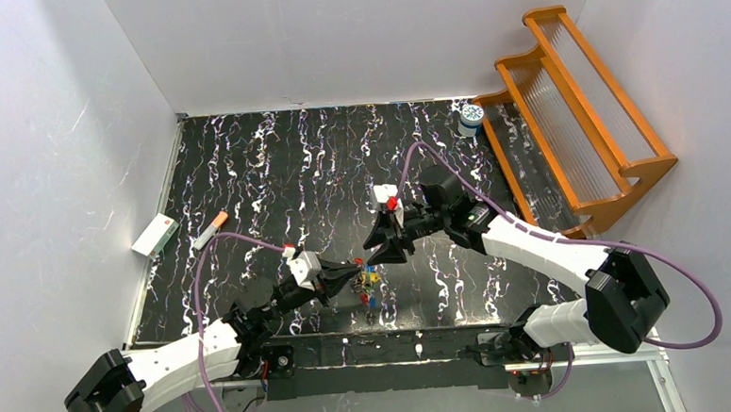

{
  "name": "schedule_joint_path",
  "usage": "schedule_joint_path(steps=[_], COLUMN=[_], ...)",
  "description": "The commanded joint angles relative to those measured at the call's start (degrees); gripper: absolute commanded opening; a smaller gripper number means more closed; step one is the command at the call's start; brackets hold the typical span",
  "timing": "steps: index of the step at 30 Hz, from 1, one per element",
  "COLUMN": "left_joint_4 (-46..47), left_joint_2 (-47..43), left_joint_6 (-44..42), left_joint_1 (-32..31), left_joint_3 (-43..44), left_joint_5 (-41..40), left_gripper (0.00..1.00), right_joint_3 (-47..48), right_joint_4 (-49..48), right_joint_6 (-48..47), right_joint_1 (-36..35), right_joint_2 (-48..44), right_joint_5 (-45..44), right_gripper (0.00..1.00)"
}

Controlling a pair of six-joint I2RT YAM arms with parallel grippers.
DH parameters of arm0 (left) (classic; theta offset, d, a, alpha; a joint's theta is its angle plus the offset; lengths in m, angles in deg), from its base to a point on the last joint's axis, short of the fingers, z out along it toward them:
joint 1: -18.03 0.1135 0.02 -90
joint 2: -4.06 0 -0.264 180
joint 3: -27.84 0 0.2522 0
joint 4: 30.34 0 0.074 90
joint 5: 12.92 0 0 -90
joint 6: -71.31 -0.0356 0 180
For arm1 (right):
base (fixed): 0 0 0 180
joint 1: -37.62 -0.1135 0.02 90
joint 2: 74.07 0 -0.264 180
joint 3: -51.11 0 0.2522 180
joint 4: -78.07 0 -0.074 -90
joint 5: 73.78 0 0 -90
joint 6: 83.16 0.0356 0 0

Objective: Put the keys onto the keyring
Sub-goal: Adjust the key on the keyring.

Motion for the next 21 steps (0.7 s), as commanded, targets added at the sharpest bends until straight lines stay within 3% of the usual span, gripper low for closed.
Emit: schedule_joint_path(steps=[1, 8, 13, 17, 21], left_joint_4=[3.4, 3.3, 3.3, 3.4, 3.4], left_joint_2=[-0.5, -0.6, -0.5, -0.6, -0.6], left_joint_6=[0.1, 0.0, 0.1, 0.2, 0.2], left_joint_1=[-0.2, -0.1, -0.1, -0.1, -0.1], left_joint_3=[0.7, 0.9, 0.8, 0.8, 0.8], left_joint_5=[-0.3, -0.3, -0.2, -0.3, -0.4], left_gripper=[0.00, 0.00, 0.00, 0.00, 0.00], right_joint_3=[-0.5, -1.1, -1.2, -1.5, -1.7], right_joint_4=[-5.5, -6.1, -6.2, -6.6, -7.0], right_joint_6=[1.6, 1.0, 0.7, 0.9, 0.9], right_joint_1=[-0.5, -1.1, -1.1, -1.0, -1.1], right_joint_2=[1.7, 4.1, 4.7, 5.0, 5.3], right_joint_5=[3.1, 3.9, 4.3, 4.7, 5.5], right_gripper=[0.49, 0.39, 0.18, 0.22, 0.37])
